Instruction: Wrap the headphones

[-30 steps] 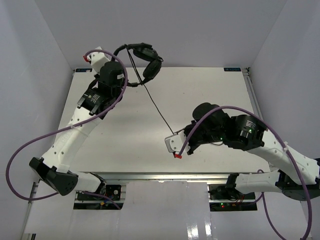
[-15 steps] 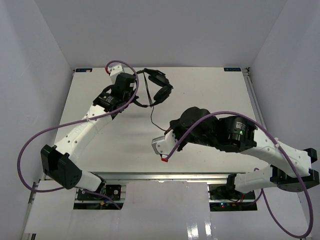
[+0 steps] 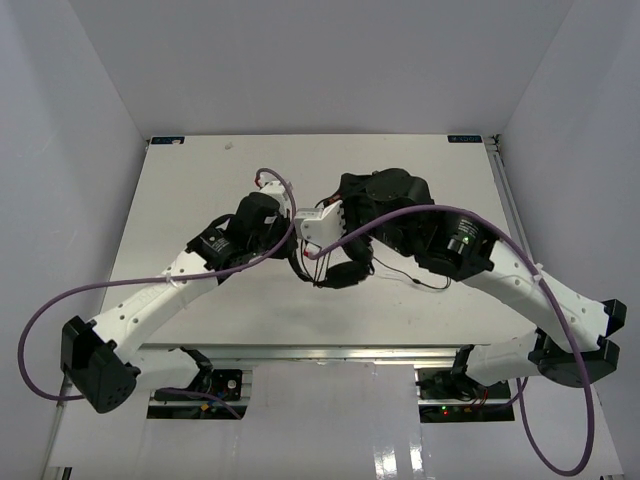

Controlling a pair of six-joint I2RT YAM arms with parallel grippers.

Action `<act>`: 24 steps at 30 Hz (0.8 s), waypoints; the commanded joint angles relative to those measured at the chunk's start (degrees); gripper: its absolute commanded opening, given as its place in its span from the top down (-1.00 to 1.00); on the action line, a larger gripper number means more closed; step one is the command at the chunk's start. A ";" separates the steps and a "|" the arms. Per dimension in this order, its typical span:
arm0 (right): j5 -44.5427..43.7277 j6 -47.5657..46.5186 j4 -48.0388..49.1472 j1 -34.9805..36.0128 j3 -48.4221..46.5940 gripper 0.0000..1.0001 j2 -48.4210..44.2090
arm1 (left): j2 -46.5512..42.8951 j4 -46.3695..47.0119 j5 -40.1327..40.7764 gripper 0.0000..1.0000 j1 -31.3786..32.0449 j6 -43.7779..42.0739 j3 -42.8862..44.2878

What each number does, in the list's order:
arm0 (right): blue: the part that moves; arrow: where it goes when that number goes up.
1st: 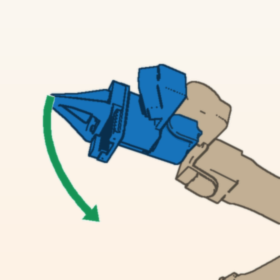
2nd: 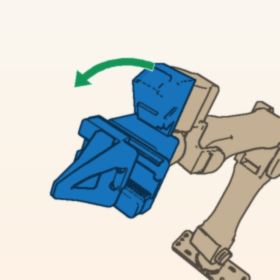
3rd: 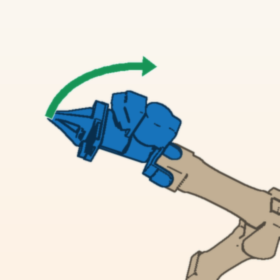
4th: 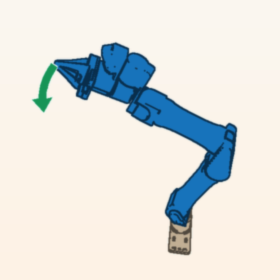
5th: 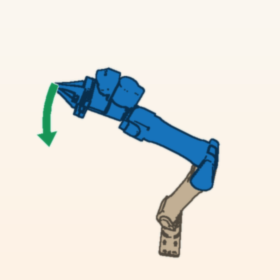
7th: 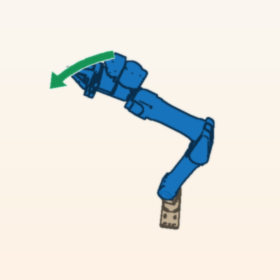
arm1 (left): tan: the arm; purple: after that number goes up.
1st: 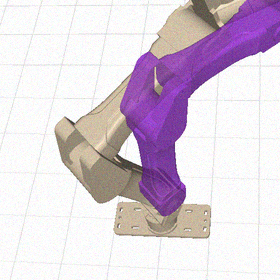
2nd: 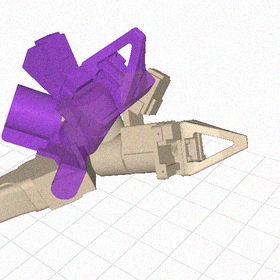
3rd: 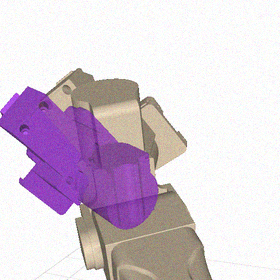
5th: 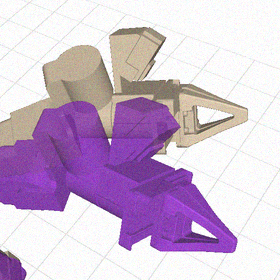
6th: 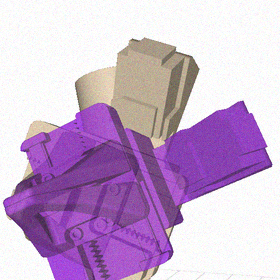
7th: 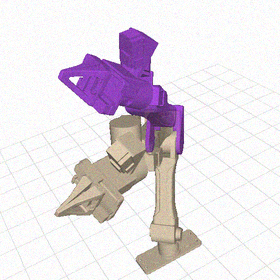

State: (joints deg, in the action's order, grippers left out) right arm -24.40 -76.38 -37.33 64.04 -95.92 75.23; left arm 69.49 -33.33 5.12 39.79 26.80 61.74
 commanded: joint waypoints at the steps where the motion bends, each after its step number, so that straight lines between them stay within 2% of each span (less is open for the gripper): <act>1: 5.60 4.41 4.65 -6.23 -3.29 0.85 3.01 | -5.83 3.87 -8.72 1.00 3.12 -2.86 -1.43; 9: 14.37 10.29 4.58 -16.30 -4.37 0.85 4.69 | -11.79 3.16 -10.28 1.00 4.47 -2.76 -4.28; 14: 19.81 14.10 4.55 -21.62 -1.83 0.85 3.12 | -13.07 2.63 -10.29 1.00 4.42 -2.46 -4.39; 24: 30.22 18.75 6.30 -27.79 8.99 0.85 -2.46 | -11.60 -0.29 -8.95 1.00 4.50 -3.18 3.25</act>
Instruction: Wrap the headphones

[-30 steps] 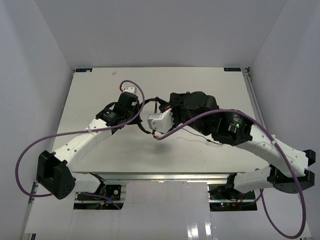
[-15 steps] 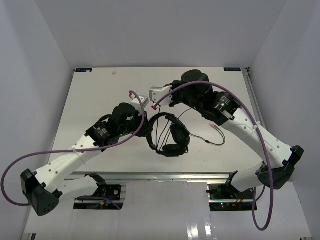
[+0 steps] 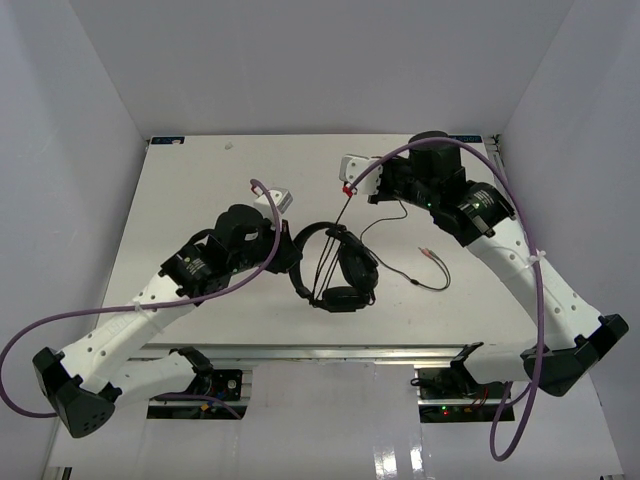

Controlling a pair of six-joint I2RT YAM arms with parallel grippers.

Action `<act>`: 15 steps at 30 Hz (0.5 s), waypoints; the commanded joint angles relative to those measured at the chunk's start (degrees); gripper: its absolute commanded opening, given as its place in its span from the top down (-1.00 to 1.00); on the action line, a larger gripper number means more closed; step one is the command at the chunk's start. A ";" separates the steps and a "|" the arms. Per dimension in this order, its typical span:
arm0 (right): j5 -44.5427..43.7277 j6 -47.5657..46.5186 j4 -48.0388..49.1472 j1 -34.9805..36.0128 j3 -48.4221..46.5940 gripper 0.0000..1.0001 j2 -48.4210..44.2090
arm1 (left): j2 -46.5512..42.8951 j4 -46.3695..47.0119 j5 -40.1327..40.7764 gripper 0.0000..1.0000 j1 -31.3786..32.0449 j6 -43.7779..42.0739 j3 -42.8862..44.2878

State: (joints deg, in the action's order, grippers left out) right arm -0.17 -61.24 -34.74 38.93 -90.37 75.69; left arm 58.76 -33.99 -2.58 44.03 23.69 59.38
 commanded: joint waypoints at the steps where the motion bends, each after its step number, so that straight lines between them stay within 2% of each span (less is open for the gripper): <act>1: 7.76 3.91 3.91 -3.32 4.39 0.85 -3.32 | -0.84 0.14 -1.33 1.00 0.27 0.05 6.25; 7: 17.68 8.36 5.21 -8.08 9.06 0.85 -5.00 | -0.63 -3.10 -1.52 1.00 0.27 0.83 13.35; 15: 34.68 21.54 11.41 -19.09 8.48 0.85 -3.50 | 1.06 -9.49 0.88 1.00 0.27 0.40 20.74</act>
State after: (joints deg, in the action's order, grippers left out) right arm 23.91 -49.11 -30.16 25.70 -80.79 72.10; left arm 59.81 -40.98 -2.00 44.05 23.52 75.39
